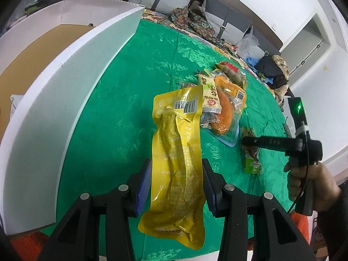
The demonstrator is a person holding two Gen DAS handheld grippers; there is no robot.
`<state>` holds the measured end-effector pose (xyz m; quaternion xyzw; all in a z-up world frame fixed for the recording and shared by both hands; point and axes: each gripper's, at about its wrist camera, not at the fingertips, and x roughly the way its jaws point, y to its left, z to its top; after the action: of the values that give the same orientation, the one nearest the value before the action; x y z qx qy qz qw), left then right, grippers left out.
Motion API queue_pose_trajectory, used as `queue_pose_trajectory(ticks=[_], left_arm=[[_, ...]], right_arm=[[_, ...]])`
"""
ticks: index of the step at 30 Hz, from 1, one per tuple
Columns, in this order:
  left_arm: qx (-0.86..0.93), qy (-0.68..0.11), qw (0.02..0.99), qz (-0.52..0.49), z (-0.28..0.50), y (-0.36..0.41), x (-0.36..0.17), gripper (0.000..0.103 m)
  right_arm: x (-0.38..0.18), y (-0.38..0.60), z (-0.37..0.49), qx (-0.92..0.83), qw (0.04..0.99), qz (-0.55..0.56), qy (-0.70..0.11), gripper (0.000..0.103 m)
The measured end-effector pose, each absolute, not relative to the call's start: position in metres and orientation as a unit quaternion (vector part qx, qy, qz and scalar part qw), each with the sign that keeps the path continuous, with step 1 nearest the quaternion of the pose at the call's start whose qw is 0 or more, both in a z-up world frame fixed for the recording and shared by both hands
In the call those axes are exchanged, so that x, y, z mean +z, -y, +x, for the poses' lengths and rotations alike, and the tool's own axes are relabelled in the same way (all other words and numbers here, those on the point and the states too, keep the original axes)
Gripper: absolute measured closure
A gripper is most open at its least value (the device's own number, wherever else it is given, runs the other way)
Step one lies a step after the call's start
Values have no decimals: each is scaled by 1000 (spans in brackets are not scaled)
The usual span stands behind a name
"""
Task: Organize snacks
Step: 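Carry both packets into the white box and open both tools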
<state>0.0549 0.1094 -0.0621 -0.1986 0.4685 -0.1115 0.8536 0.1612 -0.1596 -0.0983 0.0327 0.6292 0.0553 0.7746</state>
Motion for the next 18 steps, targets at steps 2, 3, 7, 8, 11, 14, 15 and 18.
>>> queue_pose_trajectory(ticks=[2, 3, 7, 8, 11, 14, 15, 18], left_arm=[[-110, -464, 856, -199, 52, -112, -59, 60], [-109, -463, 857, -199, 50, -114, -59, 60], [-108, -464, 855, -206, 48, -117, -60, 60], [-109, -464, 854, -208, 48, -117, -61, 60], [-117, -461, 853, -216, 46, -117, -57, 60], [-130, -450, 851, -237, 44, -118, -43, 60], [-135, -445, 851, -244, 44, -120, -37, 60], [-144, -421, 856, -264, 44, -132, -11, 60]], right_arm=[[-96, 156, 159, 71, 773, 33, -629, 67], [-96, 160, 158, 79, 772, 56, -629, 70], [-82, 184, 148, 88, 786, 136, -596, 74], [-80, 189, 146, 86, 789, 147, -590, 74], [-76, 208, 137, 101, 789, 200, -572, 74], [-69, 213, 134, 118, 787, 231, -560, 74], [-62, 212, 135, 128, 785, 244, -555, 74], [-22, 199, 138, 164, 780, 278, -536, 74]])
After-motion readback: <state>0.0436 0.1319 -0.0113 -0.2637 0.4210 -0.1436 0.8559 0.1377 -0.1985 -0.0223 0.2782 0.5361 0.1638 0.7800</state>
